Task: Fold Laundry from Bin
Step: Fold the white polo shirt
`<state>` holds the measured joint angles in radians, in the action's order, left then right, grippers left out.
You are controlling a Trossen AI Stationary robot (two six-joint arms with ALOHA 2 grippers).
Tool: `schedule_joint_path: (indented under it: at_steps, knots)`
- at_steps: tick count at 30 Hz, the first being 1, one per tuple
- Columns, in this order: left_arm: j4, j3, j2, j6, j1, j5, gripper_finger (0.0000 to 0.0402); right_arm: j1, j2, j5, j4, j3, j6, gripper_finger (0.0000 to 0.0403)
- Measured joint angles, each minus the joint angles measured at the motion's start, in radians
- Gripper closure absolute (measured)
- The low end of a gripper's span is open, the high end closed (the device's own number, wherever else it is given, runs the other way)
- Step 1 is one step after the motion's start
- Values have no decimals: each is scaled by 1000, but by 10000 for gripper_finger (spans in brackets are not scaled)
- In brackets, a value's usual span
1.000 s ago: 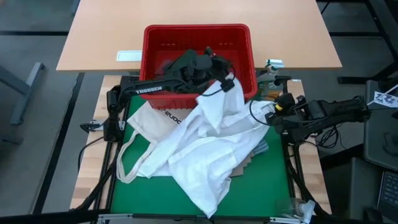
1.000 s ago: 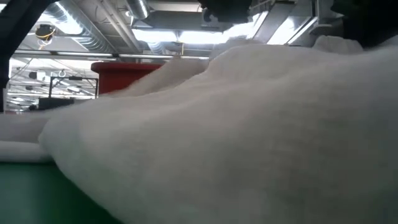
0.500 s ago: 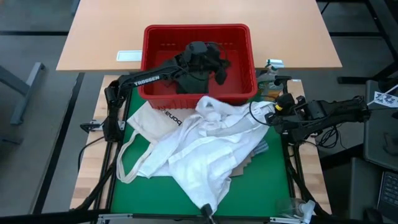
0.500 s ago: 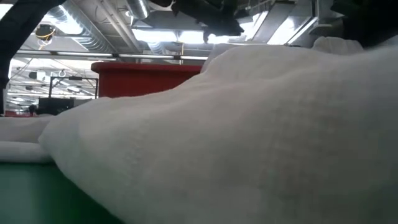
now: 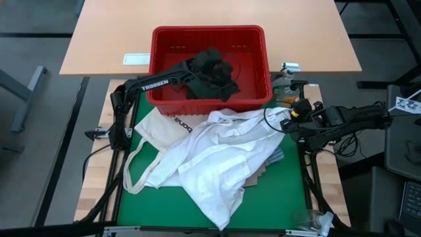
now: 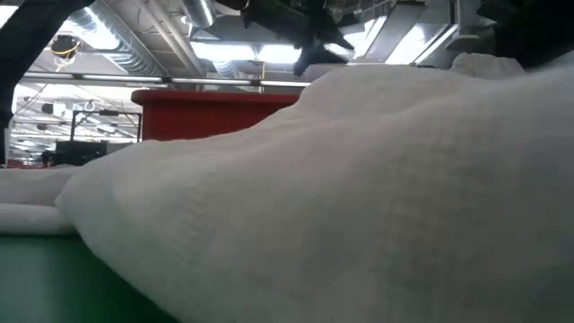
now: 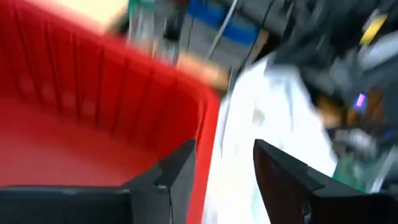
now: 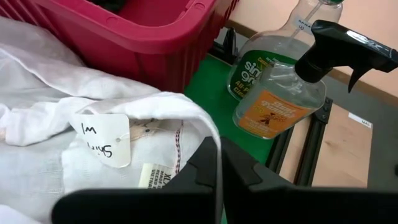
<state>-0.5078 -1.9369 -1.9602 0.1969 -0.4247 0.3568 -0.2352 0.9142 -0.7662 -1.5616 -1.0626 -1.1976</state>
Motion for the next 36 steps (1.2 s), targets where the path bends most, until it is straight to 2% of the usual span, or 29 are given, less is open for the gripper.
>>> schedule_joint_path:
  at_steps: [6,11,14,16,21,28,36]
  knots:
    - [-298,0,0,-158,44,-23,237,0,0,0,0,0,0,397]
    - [-419,0,0,-309,108,-171,236,0,0,0,0,0,0,397]
    - [-448,0,-7,-357,150,-268,236,0,0,0,0,0,0,397]
    - [-453,0,-13,-364,174,-297,236,0,0,0,0,0,0,397]
    - [-480,0,-21,-304,229,-254,236,0,0,1,-9,0,24,397]
    - [-559,0,-21,-171,334,-82,236,0,0,-59,-9,0,55,397]
    - [-603,0,-22,-95,566,-146,236,0,0,-43,-9,0,55,397]
